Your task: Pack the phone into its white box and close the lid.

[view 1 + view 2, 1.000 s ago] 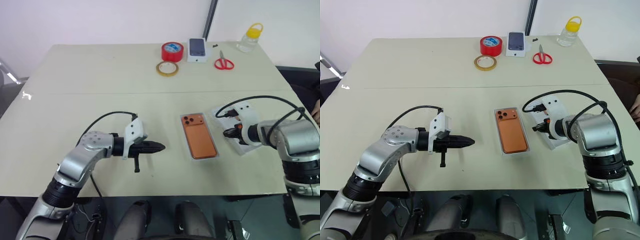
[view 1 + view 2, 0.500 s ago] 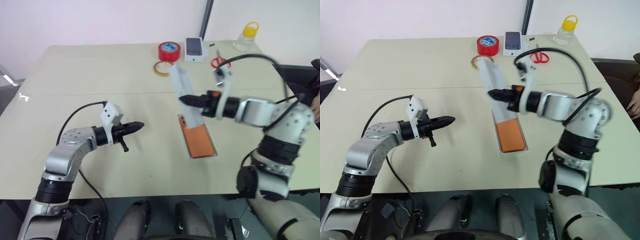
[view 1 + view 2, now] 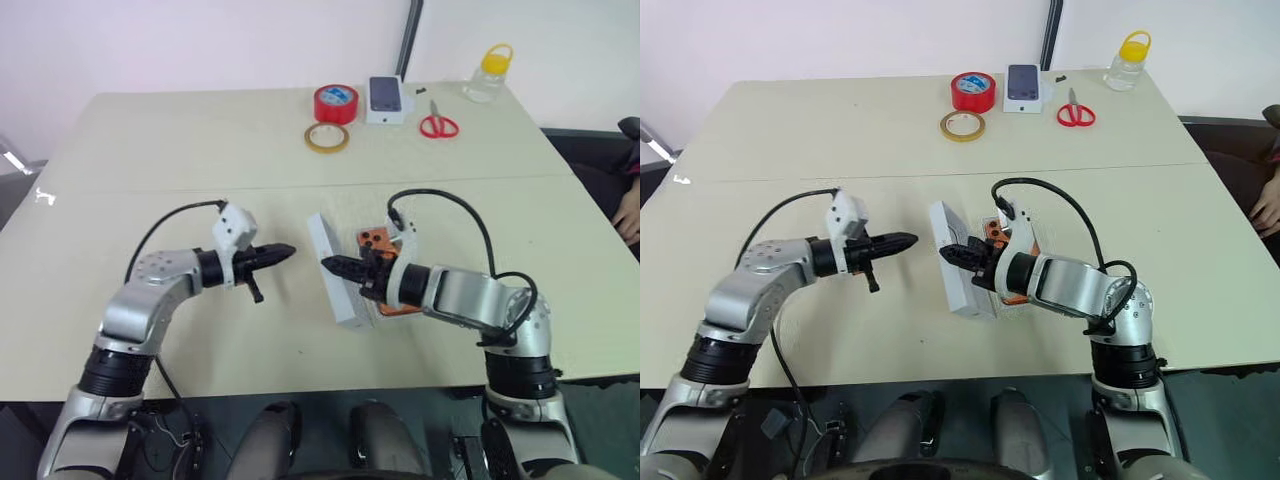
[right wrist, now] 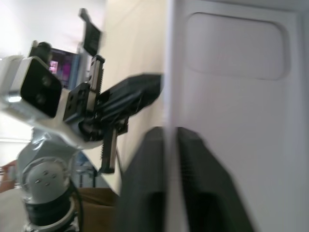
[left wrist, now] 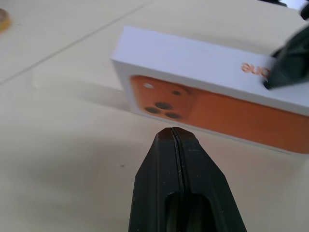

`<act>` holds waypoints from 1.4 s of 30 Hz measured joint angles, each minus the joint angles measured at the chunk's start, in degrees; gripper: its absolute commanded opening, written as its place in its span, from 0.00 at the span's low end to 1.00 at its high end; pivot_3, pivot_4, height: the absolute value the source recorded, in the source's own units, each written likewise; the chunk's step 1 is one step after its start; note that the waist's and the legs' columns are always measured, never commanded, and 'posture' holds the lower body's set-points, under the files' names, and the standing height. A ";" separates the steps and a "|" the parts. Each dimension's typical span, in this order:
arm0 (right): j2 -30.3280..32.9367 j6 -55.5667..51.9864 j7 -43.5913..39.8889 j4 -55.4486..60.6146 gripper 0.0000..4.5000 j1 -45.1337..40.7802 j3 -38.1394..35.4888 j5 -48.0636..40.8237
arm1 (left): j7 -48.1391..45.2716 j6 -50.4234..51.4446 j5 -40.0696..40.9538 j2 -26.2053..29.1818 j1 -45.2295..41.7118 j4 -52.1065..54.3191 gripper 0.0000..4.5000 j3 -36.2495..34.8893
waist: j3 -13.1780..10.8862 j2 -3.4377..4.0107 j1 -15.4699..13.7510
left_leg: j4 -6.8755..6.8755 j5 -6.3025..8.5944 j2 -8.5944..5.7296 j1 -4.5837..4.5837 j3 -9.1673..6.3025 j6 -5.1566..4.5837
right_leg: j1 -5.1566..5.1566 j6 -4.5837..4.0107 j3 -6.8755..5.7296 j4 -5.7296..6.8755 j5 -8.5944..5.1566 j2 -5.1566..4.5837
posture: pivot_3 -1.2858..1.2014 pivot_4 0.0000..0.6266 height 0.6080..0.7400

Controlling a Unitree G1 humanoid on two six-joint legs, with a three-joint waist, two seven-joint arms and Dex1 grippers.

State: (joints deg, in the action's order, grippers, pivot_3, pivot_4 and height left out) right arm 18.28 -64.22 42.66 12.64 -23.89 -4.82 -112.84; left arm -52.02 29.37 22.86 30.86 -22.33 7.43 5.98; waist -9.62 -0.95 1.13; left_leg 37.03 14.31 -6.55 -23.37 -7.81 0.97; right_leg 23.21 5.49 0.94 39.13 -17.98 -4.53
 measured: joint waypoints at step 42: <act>42.32 8.24 -69.72 8.70 0.01 -7.28 24.25 84.53 | -3.10 5.32 -7.24 -2.13 -5.56 1.94 0.00 14.19 | -0.06 0.03 -0.57 | 0.05 0.15 0.01 -0.12 0.06 -0.22 | 0.08 0.03 0.01 -0.09 0.00 -0.01 | 0.52 0.24 1.00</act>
State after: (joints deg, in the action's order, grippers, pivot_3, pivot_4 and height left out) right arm 60.60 -55.98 -27.06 21.34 -31.17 19.43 -28.31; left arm -55.12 34.70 15.62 28.73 -27.89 9.37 20.17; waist -9.68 -0.91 0.56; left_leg 37.07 14.45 -6.54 -23.49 -7.75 0.75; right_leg 23.30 5.51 0.95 39.04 -17.98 -4.54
